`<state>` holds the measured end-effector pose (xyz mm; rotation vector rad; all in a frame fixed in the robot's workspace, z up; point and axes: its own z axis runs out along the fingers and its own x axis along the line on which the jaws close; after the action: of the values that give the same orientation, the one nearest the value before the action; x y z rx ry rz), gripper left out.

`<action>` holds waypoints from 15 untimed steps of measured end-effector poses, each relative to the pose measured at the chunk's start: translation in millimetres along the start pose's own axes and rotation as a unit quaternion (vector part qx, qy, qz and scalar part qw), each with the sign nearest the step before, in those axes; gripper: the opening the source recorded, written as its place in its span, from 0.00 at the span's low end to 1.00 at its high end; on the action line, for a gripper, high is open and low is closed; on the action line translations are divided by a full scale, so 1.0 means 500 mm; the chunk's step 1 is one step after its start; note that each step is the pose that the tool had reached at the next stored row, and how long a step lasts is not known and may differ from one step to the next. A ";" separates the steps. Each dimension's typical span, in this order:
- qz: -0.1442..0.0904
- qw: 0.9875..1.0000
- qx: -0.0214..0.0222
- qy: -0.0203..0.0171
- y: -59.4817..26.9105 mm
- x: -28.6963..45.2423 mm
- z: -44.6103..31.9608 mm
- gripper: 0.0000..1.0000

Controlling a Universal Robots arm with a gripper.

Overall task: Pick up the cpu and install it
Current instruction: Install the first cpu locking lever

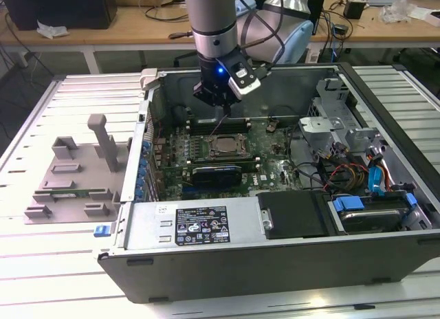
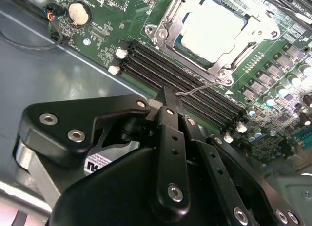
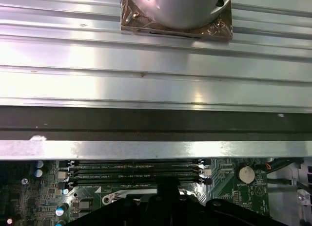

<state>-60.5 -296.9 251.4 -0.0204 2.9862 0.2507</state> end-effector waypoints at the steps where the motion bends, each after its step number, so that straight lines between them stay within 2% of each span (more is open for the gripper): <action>1: 0.000 1.000 0.000 0.000 0.001 -0.001 -0.004 0.11; 5: 0.000 1.000 0.000 0.000 0.004 -0.002 -0.011 0.11; 9: 0.000 1.000 0.000 0.000 0.004 0.000 -0.011 0.11; 15: 0.000 1.000 0.000 -0.001 0.002 0.010 -0.008 0.11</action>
<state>-66.0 -296.7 254.6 -0.0207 2.9845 0.2496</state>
